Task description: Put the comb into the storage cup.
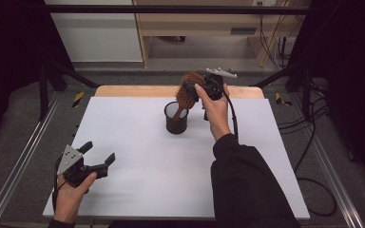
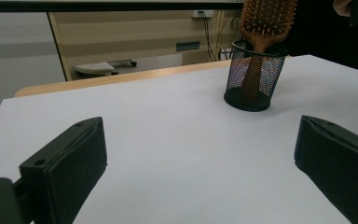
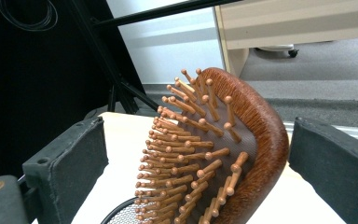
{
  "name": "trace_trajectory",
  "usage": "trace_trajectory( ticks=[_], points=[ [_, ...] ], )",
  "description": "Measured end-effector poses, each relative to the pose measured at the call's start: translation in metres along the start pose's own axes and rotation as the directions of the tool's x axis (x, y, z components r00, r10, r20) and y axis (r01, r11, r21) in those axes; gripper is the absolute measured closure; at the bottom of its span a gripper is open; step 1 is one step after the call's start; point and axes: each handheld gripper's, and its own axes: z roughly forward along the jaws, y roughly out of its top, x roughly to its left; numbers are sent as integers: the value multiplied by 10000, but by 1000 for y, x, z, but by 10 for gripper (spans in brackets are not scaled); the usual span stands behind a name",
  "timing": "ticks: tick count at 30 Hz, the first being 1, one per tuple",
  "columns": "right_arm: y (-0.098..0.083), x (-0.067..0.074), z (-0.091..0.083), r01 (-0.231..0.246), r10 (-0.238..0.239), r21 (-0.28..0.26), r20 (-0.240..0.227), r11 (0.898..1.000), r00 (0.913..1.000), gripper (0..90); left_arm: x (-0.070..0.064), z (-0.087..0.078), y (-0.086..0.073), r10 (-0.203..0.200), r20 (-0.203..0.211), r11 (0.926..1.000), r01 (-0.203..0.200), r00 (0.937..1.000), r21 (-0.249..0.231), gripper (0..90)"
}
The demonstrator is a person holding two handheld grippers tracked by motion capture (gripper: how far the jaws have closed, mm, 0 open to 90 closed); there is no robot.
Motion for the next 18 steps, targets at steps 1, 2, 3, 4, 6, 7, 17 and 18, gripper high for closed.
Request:
trace_trajectory(
  ticks=[1, 2, 3, 4, 6, 7, 17, 18],
  points=[
    [0, 0, -1, 9, -9, -29, -5, 10000, 10000, 48, 0, 0, 0, -8, -2, 10000, 8, 10000, -1, 26],
    [1, 0, -1, 24, -24, -54, 9, 10000, 10000, 49, 0, 0, 0, -13, -4, 10000, 13, 10000, -6, 26],
    [1, 0, -3, 67, -67, -93, 66, 9999, 10000, 50, 0, 0, 0, -17, 0, 10000, 17, 10000, -7, 25],
    [1, 0, -3, 88, -87, -121, 89, 9999, 9999, 51, 0, 0, 0, -17, -1, 10000, 17, 10000, -9, 25],
    [2, -1, -6, 108, -106, -213, 90, 9997, 9999, 54, 0, 0, 0, -19, -9, 10000, 19, 10000, -21, 25],
    [2, -1, -7, 112, -110, -284, 74, 9995, 9999, 55, 1, 0, 0, -17, -5, 10000, 17, 10000, -19, 26],
    [9, -4, -24, 176, -172, -703, 67, 9974, 9998, 67, 0, 0, 0, -7, -14, 10000, 7, 10000, -25, 25],
    [10, -4, -25, 160, -157, -725, 50, 9972, 9999, 66, 0, 0, 0, -5, -12, 10000, 5, 10000, -24, 25]
  ],
)
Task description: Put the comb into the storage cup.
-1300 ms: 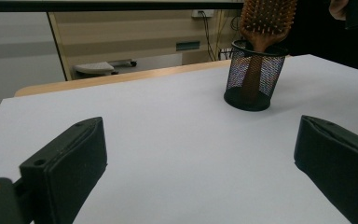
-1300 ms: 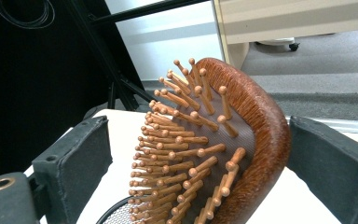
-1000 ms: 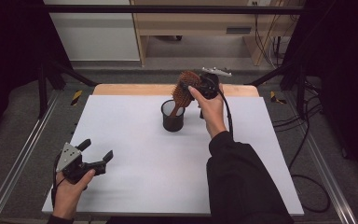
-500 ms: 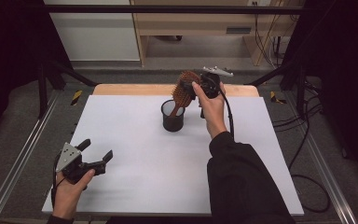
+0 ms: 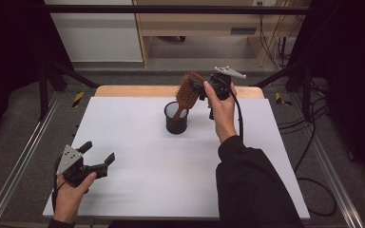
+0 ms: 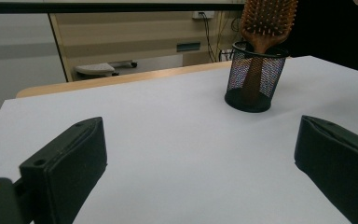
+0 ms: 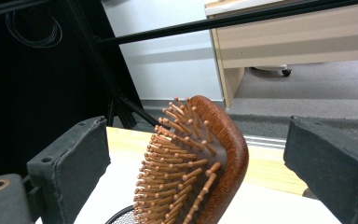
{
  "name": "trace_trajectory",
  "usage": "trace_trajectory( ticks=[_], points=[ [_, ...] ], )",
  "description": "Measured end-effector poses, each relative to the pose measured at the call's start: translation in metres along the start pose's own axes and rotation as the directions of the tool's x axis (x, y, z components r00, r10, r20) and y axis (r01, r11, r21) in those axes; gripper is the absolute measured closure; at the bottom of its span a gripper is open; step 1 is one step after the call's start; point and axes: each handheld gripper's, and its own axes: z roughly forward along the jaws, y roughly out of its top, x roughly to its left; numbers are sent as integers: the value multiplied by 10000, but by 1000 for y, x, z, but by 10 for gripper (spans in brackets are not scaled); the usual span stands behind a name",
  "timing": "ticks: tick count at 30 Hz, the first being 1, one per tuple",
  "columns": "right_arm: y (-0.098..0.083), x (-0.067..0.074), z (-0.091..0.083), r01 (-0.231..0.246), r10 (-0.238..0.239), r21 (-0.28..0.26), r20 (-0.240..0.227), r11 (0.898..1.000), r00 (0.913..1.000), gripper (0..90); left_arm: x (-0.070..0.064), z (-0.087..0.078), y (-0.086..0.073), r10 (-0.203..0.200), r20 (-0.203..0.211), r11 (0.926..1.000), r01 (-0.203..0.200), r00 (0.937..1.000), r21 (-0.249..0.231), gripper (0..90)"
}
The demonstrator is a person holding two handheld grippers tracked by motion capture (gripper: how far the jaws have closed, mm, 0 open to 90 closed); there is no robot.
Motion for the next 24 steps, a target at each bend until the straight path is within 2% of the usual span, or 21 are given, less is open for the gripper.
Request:
trace_trajectory(
  ticks=[7, 16, 24],
  points=[
    [3, -2, -8, 139, -143, -236, -141, 9996, 9998, 62, 0, 0, 0, 0, -4, 10000, 0, 10000, -9, 25],
    [6, -7, -19, 192, -195, -354, -108, 9992, 9998, 61, 1, -1, 0, 9, -4, 10000, -9, 10000, -41, 24],
    [9, -12, -32, 480, -483, -408, -44, 9980, 9988, 57, 1, -1, 0, -9, -23, 10000, 9, 10000, -43, 24]
  ],
)
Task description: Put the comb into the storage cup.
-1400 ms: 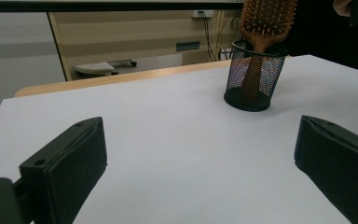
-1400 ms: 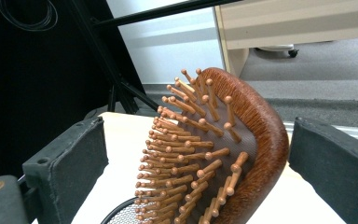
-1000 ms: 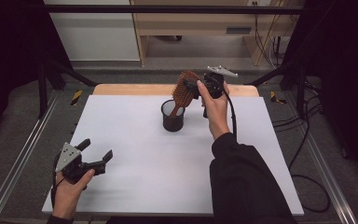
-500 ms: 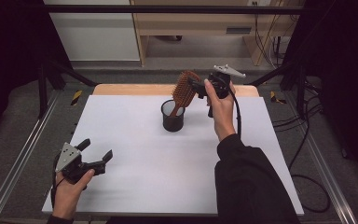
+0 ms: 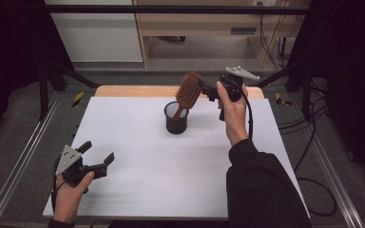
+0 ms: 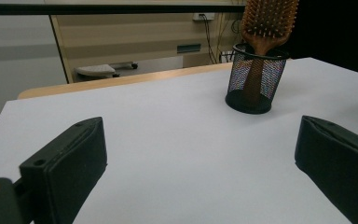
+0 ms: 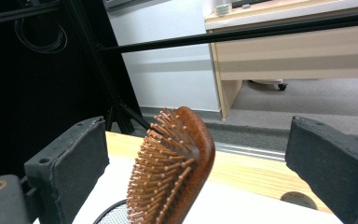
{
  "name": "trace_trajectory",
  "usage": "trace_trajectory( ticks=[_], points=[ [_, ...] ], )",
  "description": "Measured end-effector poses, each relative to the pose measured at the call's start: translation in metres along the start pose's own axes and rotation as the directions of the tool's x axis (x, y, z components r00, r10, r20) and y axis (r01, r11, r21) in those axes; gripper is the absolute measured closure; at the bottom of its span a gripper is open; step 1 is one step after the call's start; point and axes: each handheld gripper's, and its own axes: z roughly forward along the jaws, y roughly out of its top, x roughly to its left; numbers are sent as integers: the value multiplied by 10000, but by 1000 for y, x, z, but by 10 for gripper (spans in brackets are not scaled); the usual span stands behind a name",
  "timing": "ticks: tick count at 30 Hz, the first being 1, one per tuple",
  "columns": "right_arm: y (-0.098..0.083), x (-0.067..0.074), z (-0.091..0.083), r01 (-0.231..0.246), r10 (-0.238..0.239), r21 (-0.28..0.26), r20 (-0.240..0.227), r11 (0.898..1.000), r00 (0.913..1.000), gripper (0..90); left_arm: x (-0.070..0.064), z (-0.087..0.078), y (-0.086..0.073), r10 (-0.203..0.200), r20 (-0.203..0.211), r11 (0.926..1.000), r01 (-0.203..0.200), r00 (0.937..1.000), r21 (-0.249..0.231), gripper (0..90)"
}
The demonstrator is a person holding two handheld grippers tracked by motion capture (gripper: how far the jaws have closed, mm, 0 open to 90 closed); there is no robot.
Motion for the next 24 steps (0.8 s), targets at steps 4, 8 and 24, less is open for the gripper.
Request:
trace_trajectory(
  ticks=[4, 8, 24],
  points=[
    [2, -2, -7, 157, -156, -72, 154, 9999, 9998, 49, 0, 0, 0, 11, 7, 10000, -11, 10000, -3, 24],
    [3, -4, -13, 325, -320, -207, 236, 9993, 9992, 49, 0, 0, 0, 9, -2, 10000, -9, 10000, 2, 24],
    [3, -13, -53, 1323, -1264, -875, 699, 9873, 9895, 42, 4, -2, -1, 78, -41, 9999, -78, 10000, -141, 23]
  ],
)
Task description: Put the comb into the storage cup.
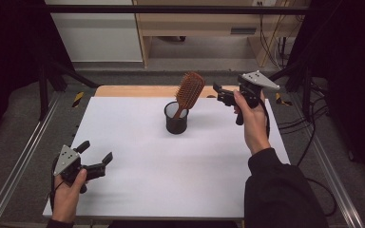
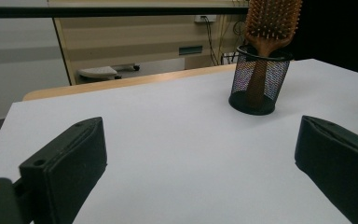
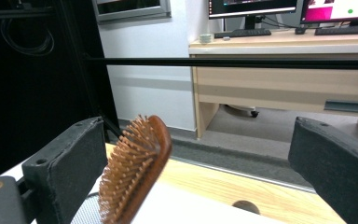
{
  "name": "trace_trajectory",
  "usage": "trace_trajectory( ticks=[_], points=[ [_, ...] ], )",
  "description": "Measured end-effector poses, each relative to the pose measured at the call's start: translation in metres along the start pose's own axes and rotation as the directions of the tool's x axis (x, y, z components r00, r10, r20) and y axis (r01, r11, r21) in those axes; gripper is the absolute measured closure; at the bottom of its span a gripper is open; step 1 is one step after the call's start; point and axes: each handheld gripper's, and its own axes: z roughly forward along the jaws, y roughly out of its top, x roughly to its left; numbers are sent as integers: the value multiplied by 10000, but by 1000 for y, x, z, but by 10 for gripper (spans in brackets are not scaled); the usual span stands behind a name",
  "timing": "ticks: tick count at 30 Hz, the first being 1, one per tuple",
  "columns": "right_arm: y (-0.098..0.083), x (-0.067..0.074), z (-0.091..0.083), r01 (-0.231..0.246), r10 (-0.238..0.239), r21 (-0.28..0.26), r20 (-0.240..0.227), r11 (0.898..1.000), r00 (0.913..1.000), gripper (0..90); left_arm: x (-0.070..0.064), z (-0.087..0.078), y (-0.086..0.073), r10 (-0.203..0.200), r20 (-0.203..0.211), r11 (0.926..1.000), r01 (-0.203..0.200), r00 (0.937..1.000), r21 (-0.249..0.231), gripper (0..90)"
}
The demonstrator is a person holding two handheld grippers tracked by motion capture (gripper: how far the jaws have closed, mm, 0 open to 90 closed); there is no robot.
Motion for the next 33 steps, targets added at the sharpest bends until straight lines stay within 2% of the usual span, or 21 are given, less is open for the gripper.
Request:
trace_trajectory(
  ticks=[7, 13, 21, 29, 33],
  points=[
    [-10, -9, -27, 338, -336, -86, 226, 9994, 9992, 47, 0, -1, -1, -3, -54, 10000, 3, 10000, -18, 23],
    [-25, -20, -52, 595, -597, 81, 275, 9982, 9978, 57, 3, -2, -2, 75, -88, 9999, -76, 9999, -84, 23],
    [-52, -30, -86, 446, -448, 54, 482, 9990, 9978, 54, 6, -4, -3, 10, -132, 9998, -13, 9999, -221, 23],
    [-84, -38, -115, 316, -320, 77, 586, 9995, 9978, 51, 4, -6, -2, 192, -3, 9984, -192, 9998, -537, 19],
    [-95, -39, -126, 492, -502, 167, 602, 9986, 9969, 43, 5, -7, -3, 76, 27, 9983, -75, 10000, -584, 19]
  ],
)
